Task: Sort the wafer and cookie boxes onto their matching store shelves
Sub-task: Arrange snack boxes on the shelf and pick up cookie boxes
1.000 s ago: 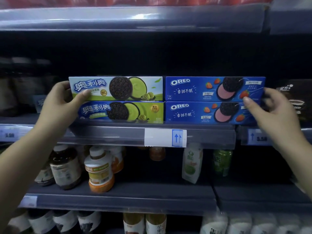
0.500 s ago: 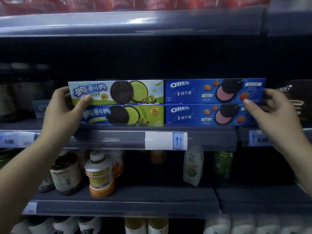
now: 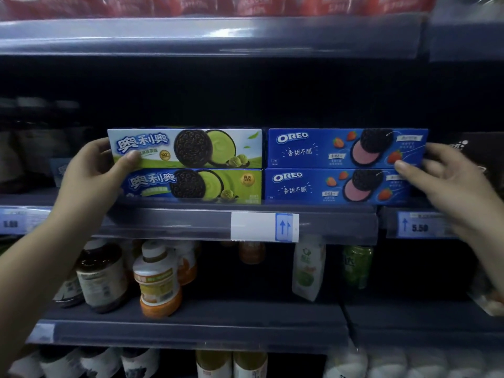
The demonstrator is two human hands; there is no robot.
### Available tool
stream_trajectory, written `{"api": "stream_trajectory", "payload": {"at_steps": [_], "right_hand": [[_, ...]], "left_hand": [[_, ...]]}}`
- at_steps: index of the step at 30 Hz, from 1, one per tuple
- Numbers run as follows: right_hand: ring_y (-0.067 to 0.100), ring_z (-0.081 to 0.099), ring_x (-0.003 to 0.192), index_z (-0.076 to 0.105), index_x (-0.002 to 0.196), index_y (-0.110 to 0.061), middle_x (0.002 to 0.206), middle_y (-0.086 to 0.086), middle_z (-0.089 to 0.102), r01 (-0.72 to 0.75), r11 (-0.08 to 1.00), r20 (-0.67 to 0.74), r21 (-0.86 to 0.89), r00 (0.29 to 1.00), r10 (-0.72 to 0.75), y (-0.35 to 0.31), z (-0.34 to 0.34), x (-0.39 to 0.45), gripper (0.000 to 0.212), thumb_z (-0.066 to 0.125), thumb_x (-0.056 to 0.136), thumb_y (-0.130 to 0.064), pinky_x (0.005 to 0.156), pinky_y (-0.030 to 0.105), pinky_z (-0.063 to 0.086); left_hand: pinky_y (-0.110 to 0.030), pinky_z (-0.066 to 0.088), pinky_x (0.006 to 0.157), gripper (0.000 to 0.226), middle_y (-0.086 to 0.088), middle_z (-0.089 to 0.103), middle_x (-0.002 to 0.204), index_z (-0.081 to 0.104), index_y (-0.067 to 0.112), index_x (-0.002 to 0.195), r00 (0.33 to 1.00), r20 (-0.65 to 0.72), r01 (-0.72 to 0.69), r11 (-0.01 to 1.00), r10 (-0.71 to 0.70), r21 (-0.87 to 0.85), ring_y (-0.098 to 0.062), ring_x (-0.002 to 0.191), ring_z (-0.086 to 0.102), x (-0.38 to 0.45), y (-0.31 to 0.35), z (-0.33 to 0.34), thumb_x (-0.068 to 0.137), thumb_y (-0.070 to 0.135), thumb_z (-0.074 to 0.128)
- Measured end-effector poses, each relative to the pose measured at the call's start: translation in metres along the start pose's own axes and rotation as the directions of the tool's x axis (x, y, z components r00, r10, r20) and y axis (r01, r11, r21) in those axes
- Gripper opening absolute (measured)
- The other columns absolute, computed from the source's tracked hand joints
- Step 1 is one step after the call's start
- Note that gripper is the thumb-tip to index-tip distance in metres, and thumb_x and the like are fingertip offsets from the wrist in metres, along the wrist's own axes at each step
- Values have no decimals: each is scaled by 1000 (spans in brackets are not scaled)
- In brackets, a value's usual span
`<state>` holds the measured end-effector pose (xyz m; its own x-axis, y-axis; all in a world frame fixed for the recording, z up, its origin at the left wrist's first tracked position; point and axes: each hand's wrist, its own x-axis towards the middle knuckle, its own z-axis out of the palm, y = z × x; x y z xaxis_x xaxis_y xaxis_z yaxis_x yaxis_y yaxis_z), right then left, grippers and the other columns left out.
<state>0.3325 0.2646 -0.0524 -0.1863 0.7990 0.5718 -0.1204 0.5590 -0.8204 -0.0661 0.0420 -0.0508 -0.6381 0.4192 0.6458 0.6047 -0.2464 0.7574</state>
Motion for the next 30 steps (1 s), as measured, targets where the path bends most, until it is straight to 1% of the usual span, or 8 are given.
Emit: {"api": "stream_trajectory", "payload": {"at_steps": [5, 11, 17, 20, 22, 24, 27, 30], "right_hand": [[-1, 69, 88, 48, 133, -17, 107, -5, 68, -17, 1000, -19, -16, 1000, 16, 0, -1, 2, 49, 66, 87, -15, 65, 18, 58], [6, 70, 96, 49, 129, -25, 114, -4, 69, -8, 999, 5, -50, 1000, 9, 1, 0, 1, 58, 69, 75, -31, 74, 25, 59], [8, 70, 96, 52, 130, -27, 118, -5, 68, 46, 980, -21, -193, 998, -51, 5, 2, -6, 52, 68, 82, -38, 80, 30, 60], [10, 66, 98, 51, 132, -26, 125, -4, 63, 60, 954, -36, -293, 997, -74, 4, 4, -12, 50, 68, 86, -33, 86, 38, 55], [14, 59, 109, 48, 134, -22, 132, 0, 55, 131, 896, -72, -425, 981, -178, 4, 6, -18, 55, 70, 85, -32, 93, 38, 51], [20, 50, 120, 45, 135, -11, 135, 11, 47, 257, 772, -69, -582, 930, -361, 4, 8, -26, 59, 71, 85, -28, 101, 36, 44], [28, 44, 124, 47, 130, 0, 130, 22, 46, 407, 573, -27, -711, 799, -601, -2, 10, -36, 54, 66, 86, -25, 106, 28, 35], [28, 49, 117, 51, 126, -2, 123, 18, 51, 479, 520, 85, -707, 788, -610, -14, 13, -45, 44, 59, 88, -21, 101, 28, 37]], "left_hand": [[-22, 50, 73, 45, 12, 65, 102, 52, 18, 128, 1000, -6, -19, 999, 19, 25, -3, 92, 65, -2, 3, 2, 88, 34, 63], [-35, 51, 82, 44, 0, 64, 114, 50, 18, 127, 999, -15, -33, 989, 36, 146, -16, 99, 64, -10, 9, 3, 90, 39, 61], [-33, 39, 78, 43, -8, 63, 121, 49, 14, 128, 994, -8, -97, 903, 111, 417, -24, 107, 58, -15, 12, 8, 93, 38, 56], [-36, 41, 92, 60, -7, 53, 138, 37, 16, 142, 993, 8, -112, 897, 120, 428, -24, 124, 50, -20, 10, 7, 91, 35, 61], [-39, 26, 113, 77, -17, 28, 155, 23, 6, 148, 975, -44, -172, 868, 216, 465, -30, 142, 27, -27, 10, 6, 88, 32, 64], [-42, 16, 119, 73, -26, 18, 154, 26, -3, 145, 895, -69, -338, 771, 441, 539, -33, 144, 16, -40, 18, 9, 90, 30, 63], [-46, 29, 110, 53, -25, 42, 138, 42, -4, 132, 734, 64, -590, 589, 676, 553, -31, 130, 34, -60, 39, 28, 90, 25, 58], [-36, 41, 97, 42, -11, 56, 122, 51, 5, 127, 740, 304, -670, 628, 599, 395, -25, 114, 50, -78, 64, 64, 90, 26, 53]]}}
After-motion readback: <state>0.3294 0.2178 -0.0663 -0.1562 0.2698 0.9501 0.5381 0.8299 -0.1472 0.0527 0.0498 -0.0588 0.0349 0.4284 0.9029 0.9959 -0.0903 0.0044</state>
